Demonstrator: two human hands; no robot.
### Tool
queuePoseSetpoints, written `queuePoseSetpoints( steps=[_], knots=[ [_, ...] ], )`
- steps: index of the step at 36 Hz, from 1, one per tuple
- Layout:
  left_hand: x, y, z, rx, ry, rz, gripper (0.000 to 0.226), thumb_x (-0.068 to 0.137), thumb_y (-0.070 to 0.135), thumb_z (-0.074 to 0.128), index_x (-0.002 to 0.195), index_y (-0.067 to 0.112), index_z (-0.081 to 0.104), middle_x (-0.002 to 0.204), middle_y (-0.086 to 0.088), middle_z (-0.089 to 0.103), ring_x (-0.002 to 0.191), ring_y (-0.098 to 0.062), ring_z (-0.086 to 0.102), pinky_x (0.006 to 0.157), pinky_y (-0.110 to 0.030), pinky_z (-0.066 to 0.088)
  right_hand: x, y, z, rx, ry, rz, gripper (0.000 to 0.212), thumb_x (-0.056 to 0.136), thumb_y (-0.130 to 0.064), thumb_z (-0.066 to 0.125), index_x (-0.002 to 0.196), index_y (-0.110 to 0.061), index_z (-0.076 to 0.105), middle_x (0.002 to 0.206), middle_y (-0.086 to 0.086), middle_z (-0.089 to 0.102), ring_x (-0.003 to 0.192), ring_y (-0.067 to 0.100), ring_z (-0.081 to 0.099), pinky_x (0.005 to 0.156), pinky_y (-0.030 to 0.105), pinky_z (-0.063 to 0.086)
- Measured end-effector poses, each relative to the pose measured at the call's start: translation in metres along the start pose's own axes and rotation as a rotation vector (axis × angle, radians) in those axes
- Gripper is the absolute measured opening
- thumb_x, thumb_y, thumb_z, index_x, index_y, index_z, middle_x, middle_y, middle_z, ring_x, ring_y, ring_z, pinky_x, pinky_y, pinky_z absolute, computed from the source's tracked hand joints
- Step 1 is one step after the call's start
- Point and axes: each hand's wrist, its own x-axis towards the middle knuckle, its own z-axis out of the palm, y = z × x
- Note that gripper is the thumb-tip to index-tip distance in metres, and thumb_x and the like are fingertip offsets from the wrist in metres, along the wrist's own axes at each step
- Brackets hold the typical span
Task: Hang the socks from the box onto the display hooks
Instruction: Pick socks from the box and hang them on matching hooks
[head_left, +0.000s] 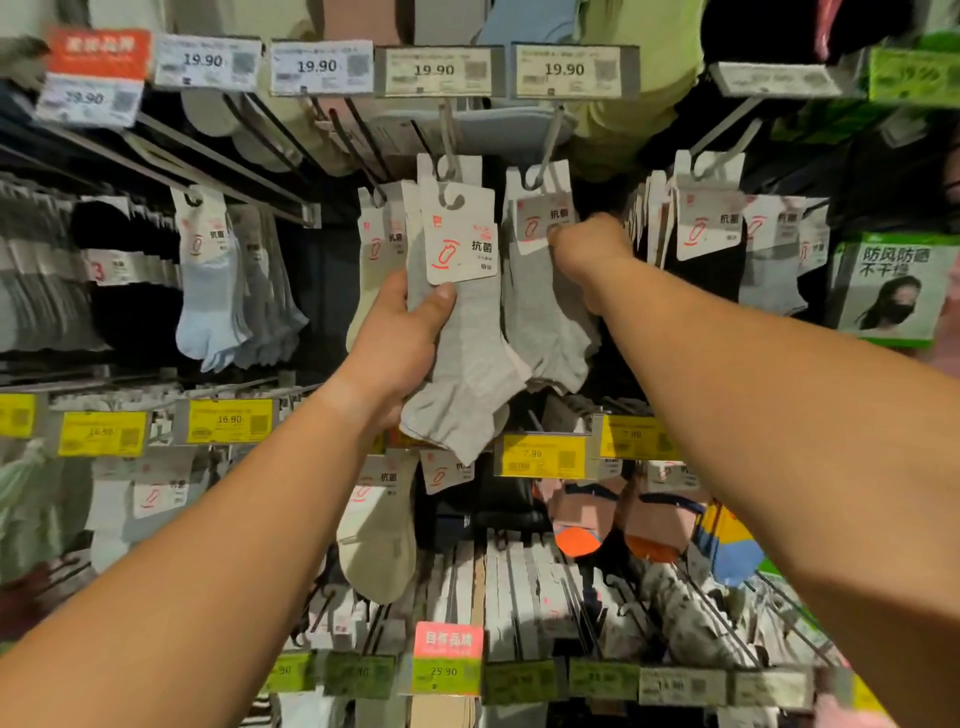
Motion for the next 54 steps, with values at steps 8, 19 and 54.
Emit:
queuePoseSetpoints(
  steps=[8, 19, 54],
  knots=[
    [0.001, 0.004, 0.005, -0.106, 0.019, -0.003, 0.029, 0.102, 0.020, 0.059, 0.130, 0.022, 0.050, 0.126, -0.003, 0.068, 0.112, -0.022, 0.069, 0.089, -0.042, 0.059, -0.071, 0.007, -0.002, 0.075, 0.108, -0.260, 0.033, 0.099, -0.049, 0.048, 0.107, -0.018, 0.055, 0.102, -0.001, 0.060, 0.093, 0.017, 0.059, 0.066, 0.028, 0.044],
    [0.010, 0.008, 0.018, -0.177, -0.001, -0.015, 0.031, 0.105, 0.043, 0.045, 0.132, 0.030, 0.050, 0.125, 0.000, 0.069, 0.111, -0.019, 0.070, 0.093, -0.046, 0.057, -0.095, 0.025, 0.014, 0.471, -0.265, -0.100, 0.010, 0.097, -0.031, 0.062, 0.100, -0.022, 0.058, 0.102, 0.002, 0.071, 0.093, 0.022, 0.071, 0.080, 0.050, 0.060],
    [0.006, 0.006, 0.004, 0.072, 0.167, 0.099, 0.019, 0.107, 0.029, 0.047, 0.125, 0.025, 0.052, 0.120, 0.004, 0.070, 0.106, -0.013, 0.070, 0.094, -0.038, 0.058, -0.050, 0.005, -0.033, 0.294, 0.142, -0.287, 0.021, 0.088, -0.033, 0.058, 0.078, -0.016, 0.054, 0.092, 0.006, 0.069, 0.090, 0.026, 0.066, 0.075, 0.042, 0.053]
  ],
)
